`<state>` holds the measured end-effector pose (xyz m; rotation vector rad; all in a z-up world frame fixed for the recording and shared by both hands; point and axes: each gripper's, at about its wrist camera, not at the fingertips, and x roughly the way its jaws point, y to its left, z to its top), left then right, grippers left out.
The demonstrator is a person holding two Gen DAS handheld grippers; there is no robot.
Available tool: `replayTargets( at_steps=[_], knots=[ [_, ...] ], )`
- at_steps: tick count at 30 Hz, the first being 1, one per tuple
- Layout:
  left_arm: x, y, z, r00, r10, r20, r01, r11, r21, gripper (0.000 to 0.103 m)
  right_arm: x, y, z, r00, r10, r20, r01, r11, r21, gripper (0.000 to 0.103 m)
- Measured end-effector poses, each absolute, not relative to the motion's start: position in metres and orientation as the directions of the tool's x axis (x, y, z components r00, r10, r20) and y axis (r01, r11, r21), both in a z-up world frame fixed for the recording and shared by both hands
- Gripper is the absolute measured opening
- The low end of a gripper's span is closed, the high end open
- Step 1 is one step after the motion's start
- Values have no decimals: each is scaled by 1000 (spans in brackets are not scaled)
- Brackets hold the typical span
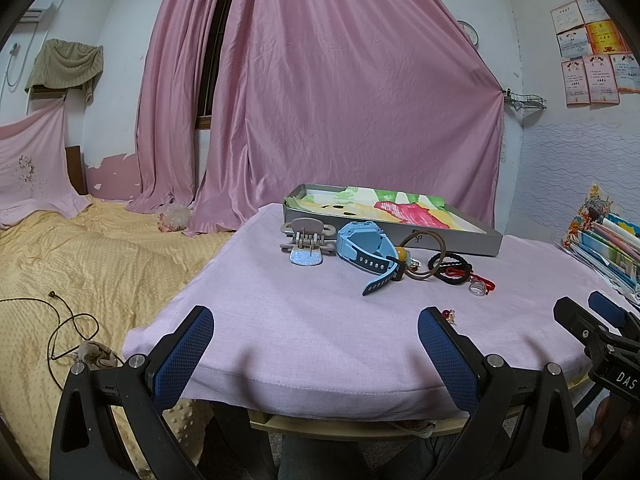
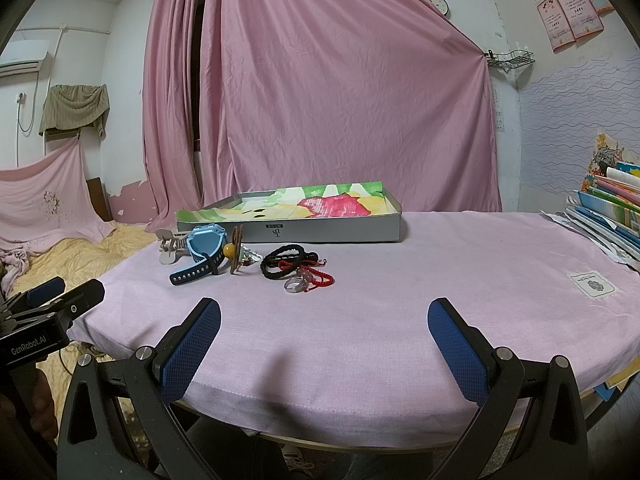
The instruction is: Organize jewelry
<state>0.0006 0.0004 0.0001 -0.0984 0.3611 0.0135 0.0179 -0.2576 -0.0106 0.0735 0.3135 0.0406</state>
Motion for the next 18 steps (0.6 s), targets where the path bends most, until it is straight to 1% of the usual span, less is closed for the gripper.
replayTargets(
  at_steps=[9, 14, 18],
  knots=[
    [2, 0, -4, 937, 15, -350, -45, 996, -80, 102, 20, -257, -12, 951, 50, -304, -28, 997, 74, 102],
    [13, -1, 3, 939, 16, -344, -39, 997, -61, 102, 27, -260, -8, 953, 33, -302, -22, 999, 42, 102],
    [23, 1, 9, 937, -9, -350, -11, 998, -56, 102, 38, -262, -3, 950, 20, -312, -19, 1000, 7, 102]
  ],
)
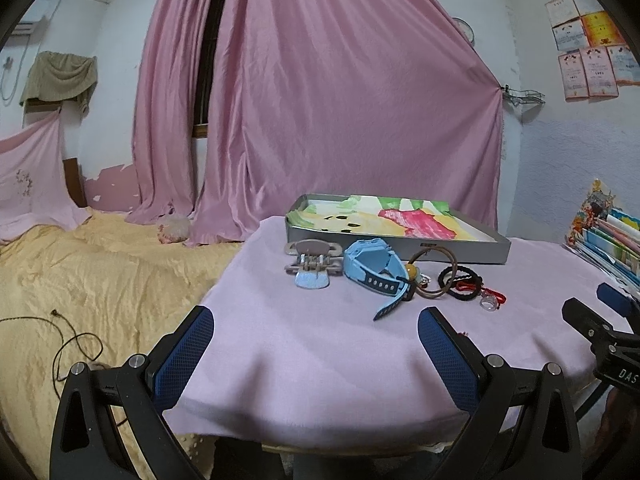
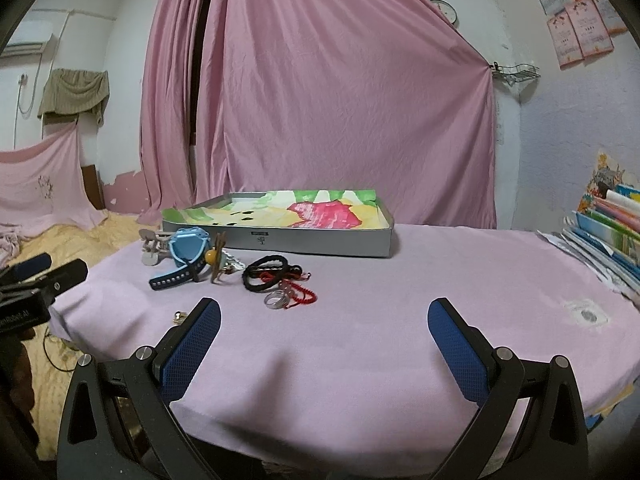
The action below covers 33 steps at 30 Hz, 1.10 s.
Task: Organize jewelry
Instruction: 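Reach the left tool to the small gold earring and close on it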
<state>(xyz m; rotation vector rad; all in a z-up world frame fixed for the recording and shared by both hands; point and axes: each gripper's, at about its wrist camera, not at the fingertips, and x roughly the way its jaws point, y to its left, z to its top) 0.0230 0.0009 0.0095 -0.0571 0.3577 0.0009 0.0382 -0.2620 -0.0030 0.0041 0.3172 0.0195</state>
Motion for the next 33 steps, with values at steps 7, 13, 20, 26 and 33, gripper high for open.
replayTargets(
  at_steps=[7, 13, 20, 26, 33],
  knots=[
    [47, -6, 17, 920, -55, -388, 46, 998, -34, 102, 58, -273, 9, 940, 43, -338, -42, 999, 11, 102],
    [61, -17, 16, 893, -112, -435, 117, 993, -16, 102, 78, -277, 11, 919, 85, -385, -86, 996, 14, 102],
    [65, -26, 5, 839, -227, -494, 208, 974, -95, 102, 93, -273, -1, 873, 146, -466, -158, 987, 13, 77],
    [67, -43, -1, 804, -290, -519, 272, 956, -112, 94, 104, -269, -13, 819, 235, -524, -228, 971, 78, 49],
    [74, -57, -9, 754, -343, -561, 324, 936, -137, 69, 112, -264, -18, 787, 268, -556, -259, 961, 97, 35]
  ],
)
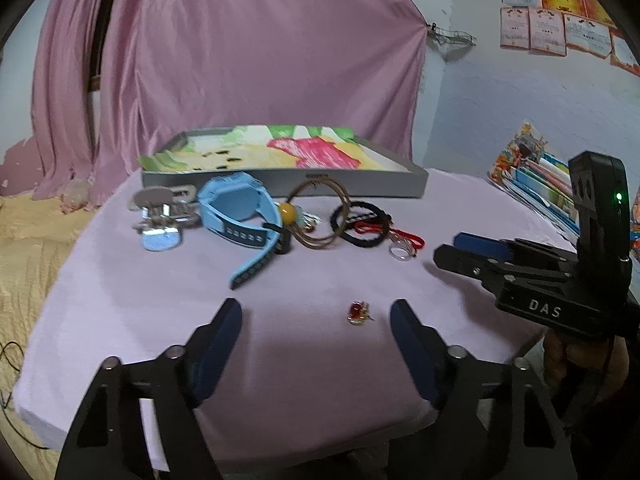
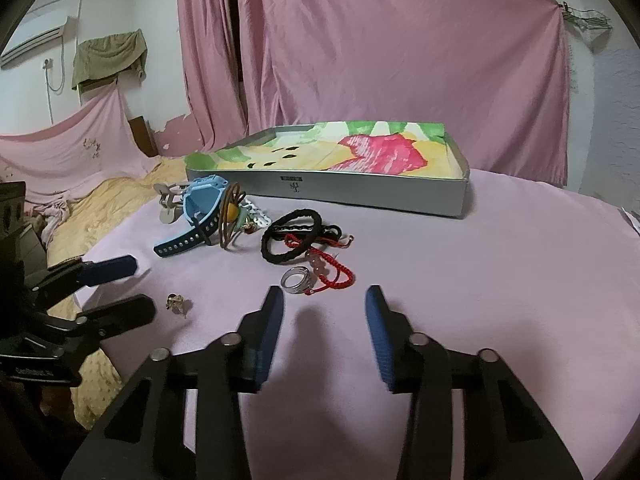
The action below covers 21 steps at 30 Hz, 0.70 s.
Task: Organize jewelry
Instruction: 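Reach the left tool to the small gold earring and close on it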
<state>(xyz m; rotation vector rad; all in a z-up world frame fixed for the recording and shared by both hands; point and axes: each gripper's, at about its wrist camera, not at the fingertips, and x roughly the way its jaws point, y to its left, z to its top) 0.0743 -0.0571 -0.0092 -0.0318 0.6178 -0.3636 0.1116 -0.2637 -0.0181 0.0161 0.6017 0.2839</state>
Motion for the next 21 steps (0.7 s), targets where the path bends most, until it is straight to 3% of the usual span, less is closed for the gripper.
replayTargets(
  at_steps=[6, 14, 21],
  knots=[
    [79, -65, -13, 731, -356, -583, 350, 928, -128, 49, 118, -259, -19, 767, 280, -577, -271, 957, 104, 35],
    [85, -71, -11, 711, -378, -593, 388, 914, -117, 21, 126, -249, -18, 742, 297, -601, -295, 950, 105, 25],
    [90, -76, -12, 705, -381, -599, 399, 910, -109, 13, 134, -246, -19, 718, 309, -623, -302, 946, 121, 23]
  ],
)
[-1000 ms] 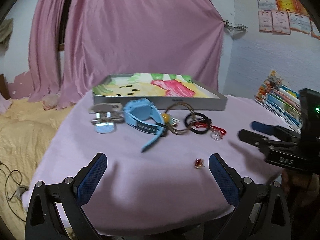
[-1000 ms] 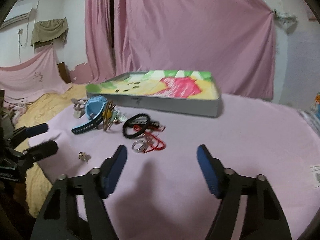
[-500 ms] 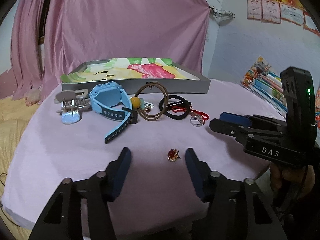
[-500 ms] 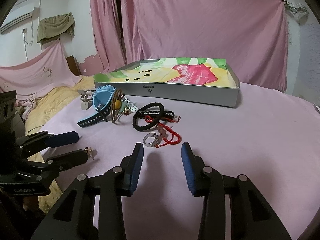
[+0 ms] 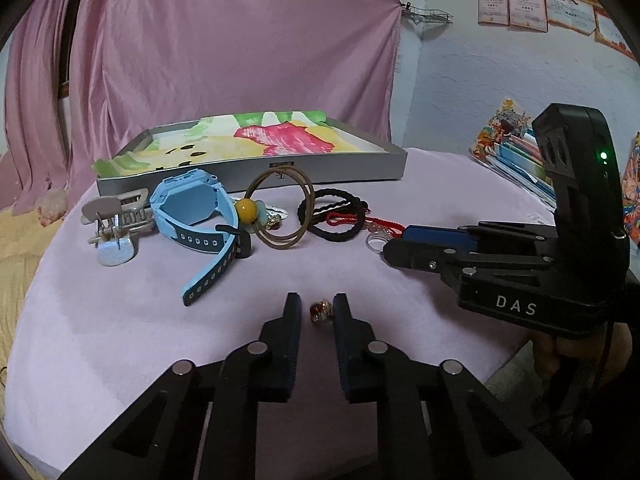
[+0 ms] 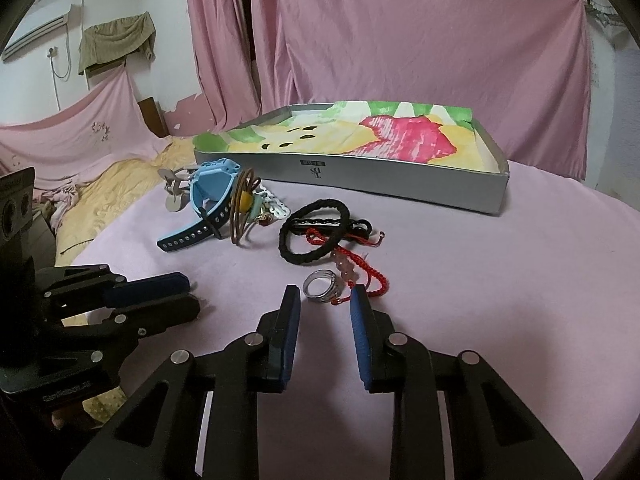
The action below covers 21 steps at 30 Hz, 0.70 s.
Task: Organize jewelry
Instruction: 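Reach the left tool to the small gold earring and close on it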
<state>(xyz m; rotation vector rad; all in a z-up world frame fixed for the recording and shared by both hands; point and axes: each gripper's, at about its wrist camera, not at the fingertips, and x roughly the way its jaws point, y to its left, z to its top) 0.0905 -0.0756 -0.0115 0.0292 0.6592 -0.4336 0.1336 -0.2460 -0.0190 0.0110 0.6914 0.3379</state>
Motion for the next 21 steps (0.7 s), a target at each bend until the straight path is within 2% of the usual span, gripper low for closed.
replayTargets(
  at_steps=[18, 21],
  knots=[
    [107, -69, -10, 670, -398, -627, 375, 910, -178, 11, 152, -227, -12, 673, 270, -689, -340, 940, 37, 23],
    [108, -67, -9, 667, -400, -628, 373, 909, -183, 11, 152, -226, -12, 669, 268, -693, -354, 935, 20, 18]
  ],
)
